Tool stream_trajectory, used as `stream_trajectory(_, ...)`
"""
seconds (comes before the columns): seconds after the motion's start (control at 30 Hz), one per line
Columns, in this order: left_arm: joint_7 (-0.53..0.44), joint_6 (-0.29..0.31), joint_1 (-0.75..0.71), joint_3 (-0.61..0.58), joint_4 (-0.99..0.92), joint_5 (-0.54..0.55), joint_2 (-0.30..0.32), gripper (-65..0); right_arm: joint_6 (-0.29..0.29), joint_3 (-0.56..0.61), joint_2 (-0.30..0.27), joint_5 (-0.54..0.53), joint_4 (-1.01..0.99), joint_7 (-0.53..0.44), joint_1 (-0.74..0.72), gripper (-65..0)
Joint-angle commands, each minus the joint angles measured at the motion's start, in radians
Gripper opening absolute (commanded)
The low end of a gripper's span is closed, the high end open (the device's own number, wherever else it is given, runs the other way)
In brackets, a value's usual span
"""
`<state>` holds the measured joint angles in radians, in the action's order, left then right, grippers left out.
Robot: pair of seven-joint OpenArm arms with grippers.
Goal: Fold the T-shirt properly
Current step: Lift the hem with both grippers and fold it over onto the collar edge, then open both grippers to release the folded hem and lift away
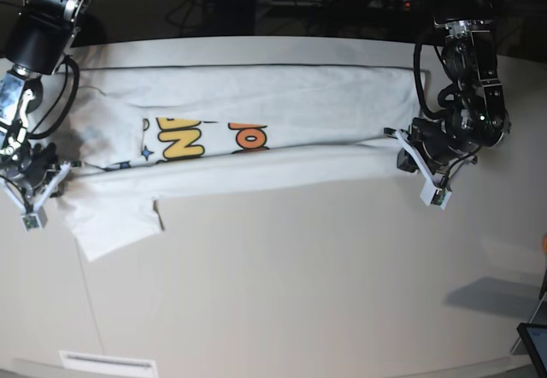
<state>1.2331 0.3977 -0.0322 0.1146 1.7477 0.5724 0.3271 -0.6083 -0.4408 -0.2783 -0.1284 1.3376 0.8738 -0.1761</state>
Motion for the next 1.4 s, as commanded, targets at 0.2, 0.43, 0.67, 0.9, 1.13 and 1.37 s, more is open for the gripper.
stream_trajectory(0.2,-0.016,0.000,-0.030,-0.003,0.019,-0.005,0.014,-65.0,0.004,-0.005,-0.019,-0.009,0.016,-0.018,-0.009,-64.9)
stream_trajectory(0.43,-0.016,0.000,-0.030,-0.003,0.014,-0.007,0.020,-65.0,0.004,-0.005,-0.017,-0.009,0.012,-0.018,0.005,-64.1)
stream_trajectory(0.67,-0.014,-0.001,-0.044,-0.006,0.010,-0.007,0.022,-65.0,0.004,-0.005,-0.017,-0.009,0.012,-0.018,0.014,-64.0)
stream_trajectory(0.9,0.007,-0.001,-0.050,-0.016,0.010,-0.009,0.042,-65.0,0.006,0.000,-0.017,-0.009,0.016,-0.018,0.014,-63.8)
stream_trajectory(1.13,0.037,-0.001,-0.047,-0.063,0.054,-0.009,0.063,-41.1,0.006,-0.005,-0.008,-0.009,0.021,0.017,0.013,-52.7)
stream_trajectory(1.37,0.038,-0.001,-0.050,-0.051,0.077,0.001,0.063,-29.6,0.015,-0.006,-0.005,-0.007,0.085,0.023,0.026,-50.6)
